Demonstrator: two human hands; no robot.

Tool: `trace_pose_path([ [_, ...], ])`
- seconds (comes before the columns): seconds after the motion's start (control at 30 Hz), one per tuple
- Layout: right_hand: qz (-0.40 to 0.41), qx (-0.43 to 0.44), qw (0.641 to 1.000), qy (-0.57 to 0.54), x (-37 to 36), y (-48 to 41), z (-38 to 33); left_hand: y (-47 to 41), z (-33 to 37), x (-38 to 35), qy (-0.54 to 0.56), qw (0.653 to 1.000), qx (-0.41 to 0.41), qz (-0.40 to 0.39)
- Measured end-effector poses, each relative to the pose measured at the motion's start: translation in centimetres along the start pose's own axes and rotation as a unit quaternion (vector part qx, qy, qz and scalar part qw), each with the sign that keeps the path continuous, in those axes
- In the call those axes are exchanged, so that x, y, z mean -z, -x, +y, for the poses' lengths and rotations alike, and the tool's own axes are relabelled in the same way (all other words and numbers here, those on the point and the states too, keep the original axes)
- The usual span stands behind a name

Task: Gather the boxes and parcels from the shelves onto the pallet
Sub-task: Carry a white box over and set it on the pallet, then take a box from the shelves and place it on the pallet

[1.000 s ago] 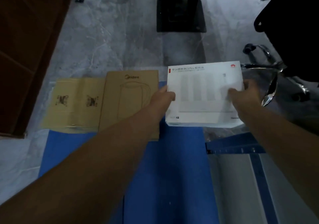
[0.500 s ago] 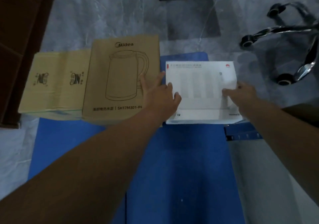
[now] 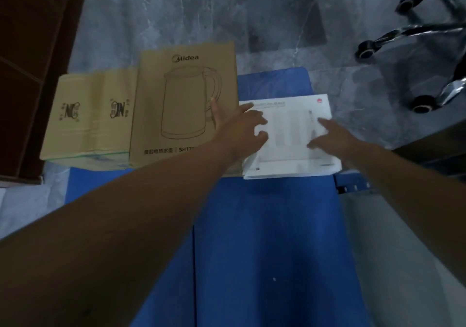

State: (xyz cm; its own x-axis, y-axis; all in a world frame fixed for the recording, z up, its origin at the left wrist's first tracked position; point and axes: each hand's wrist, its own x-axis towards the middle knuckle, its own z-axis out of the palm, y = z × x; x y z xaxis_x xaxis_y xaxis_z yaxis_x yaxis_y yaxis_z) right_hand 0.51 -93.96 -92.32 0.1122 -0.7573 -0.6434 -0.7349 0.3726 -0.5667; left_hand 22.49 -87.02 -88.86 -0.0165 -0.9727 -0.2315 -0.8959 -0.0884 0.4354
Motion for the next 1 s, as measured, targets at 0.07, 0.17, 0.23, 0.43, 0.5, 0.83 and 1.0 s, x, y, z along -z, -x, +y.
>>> trace_pose_path([
  [0.07, -0.023, 0.016, 0.999, 0.032, 0.1, 2.3, -1.6, 0.9, 0.8, 1.3, 0.111, 0.993, 0.025, -0.028],
  [0.17, -0.047, 0.044, 0.998, 0.026, -0.5, 6.5, -5.6, 3.5, 2.4, 4.6, 0.146, 0.987, 0.062, -0.029],
  [0.23, -0.038, 0.068, 0.996, 0.036, 0.1, 9.9, -9.3, 5.3, 3.4, 8.2, 0.169, 0.981, 0.078, -0.049],
  [0.43, -0.002, 0.114, 0.993, 0.016, 7.7, 25.2, -22.5, 12.7, 9.5, 25.9, 0.093, 0.991, 0.093, 0.015],
  [0.5, 0.021, 0.151, 0.988, 0.035, 11.7, 31.6, -27.3, 15.7, 12.8, 33.8, 0.073, 0.991, 0.085, 0.066],
  [0.83, 0.187, 0.353, 0.915, 0.051, 25.9, 59.1, -48.8, 28.6, 24.3, 64.4, -0.011, 0.965, -0.014, 0.261],
  [1.0, 0.22, 0.336, 0.911, 0.091, 26.1, 66.0, -50.9, 31.9, 25.5, 68.8, 0.039, 0.975, -0.073, 0.206],
])
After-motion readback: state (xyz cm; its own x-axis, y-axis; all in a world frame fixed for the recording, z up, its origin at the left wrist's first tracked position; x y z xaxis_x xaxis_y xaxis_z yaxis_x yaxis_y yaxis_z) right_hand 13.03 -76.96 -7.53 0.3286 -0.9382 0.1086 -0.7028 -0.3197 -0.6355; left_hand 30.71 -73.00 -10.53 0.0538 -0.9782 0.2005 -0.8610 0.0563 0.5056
